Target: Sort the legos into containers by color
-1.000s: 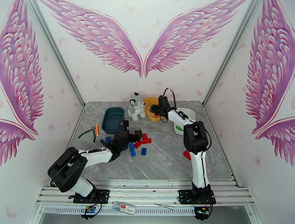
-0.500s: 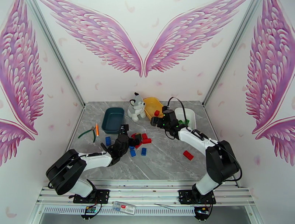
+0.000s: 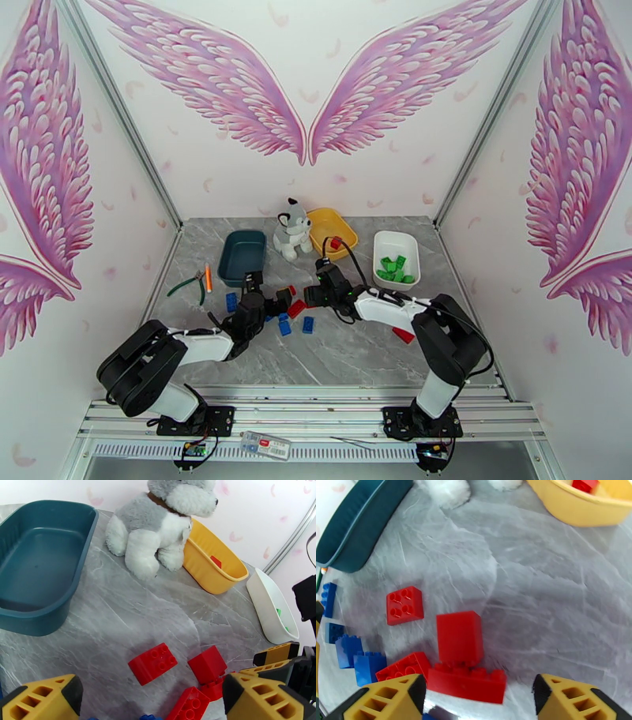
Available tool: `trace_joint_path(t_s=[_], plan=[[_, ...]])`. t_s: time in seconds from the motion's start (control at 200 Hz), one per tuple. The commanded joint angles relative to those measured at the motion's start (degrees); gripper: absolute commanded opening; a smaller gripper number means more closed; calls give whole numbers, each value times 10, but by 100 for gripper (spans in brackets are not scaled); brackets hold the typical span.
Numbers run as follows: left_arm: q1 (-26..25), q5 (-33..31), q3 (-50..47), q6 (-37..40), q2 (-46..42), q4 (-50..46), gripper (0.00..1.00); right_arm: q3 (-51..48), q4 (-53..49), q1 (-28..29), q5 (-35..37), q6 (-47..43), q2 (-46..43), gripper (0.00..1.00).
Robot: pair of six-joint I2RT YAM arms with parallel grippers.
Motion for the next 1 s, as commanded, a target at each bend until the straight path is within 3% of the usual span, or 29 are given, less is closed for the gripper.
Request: trace_joint_path(t_s=[0.0, 0.225, 0.515, 1.0], plan=[[4, 24, -11, -10, 11, 33, 99, 56, -29, 7, 28, -32, 34, 69], [6, 33, -28, -19, 16, 51, 99, 138, -72, 10, 40, -45, 105, 63], [4, 32, -42, -27, 9, 56, 99, 171, -80, 11, 31, -45, 154, 68], [-3, 30, -37, -23, 8, 49, 99, 149, -54, 11, 35, -33, 154, 50]])
